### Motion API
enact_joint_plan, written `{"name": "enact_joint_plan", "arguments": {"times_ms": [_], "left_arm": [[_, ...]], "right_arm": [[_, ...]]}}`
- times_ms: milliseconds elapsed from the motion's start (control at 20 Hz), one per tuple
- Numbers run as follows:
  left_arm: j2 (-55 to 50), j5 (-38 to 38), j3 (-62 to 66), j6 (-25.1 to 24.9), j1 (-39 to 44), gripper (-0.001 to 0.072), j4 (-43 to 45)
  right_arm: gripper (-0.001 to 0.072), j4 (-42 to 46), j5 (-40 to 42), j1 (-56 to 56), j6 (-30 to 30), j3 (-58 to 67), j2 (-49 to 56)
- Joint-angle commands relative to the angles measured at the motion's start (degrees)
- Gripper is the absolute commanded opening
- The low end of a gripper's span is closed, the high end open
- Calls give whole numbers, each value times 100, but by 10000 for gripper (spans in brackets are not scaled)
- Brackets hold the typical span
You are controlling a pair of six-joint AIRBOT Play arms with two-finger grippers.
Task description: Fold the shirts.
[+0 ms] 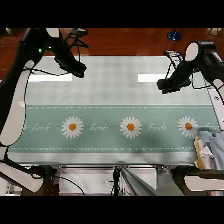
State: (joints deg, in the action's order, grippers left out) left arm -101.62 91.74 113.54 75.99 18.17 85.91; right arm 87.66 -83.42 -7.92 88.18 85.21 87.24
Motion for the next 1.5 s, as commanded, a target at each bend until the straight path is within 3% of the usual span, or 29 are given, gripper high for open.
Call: {"name": "enact_joint_plan", "arguments": {"times_ms": [0,50,300,1450], "left_arm": [[-68,-4,-4,42,142,483,50],[-68,-20,-4,42,140,483,50],[-129,-17,-4,37,138,480,50],[-455,-17,-2,35,138,480,50]], "right_arm": [[358,7,730,2,-297,2,2],[457,-55,951,2,-302,2,4],[458,-321,1473,2,-485,2,4],[458,-315,1488,2,-485,2,4]]}}
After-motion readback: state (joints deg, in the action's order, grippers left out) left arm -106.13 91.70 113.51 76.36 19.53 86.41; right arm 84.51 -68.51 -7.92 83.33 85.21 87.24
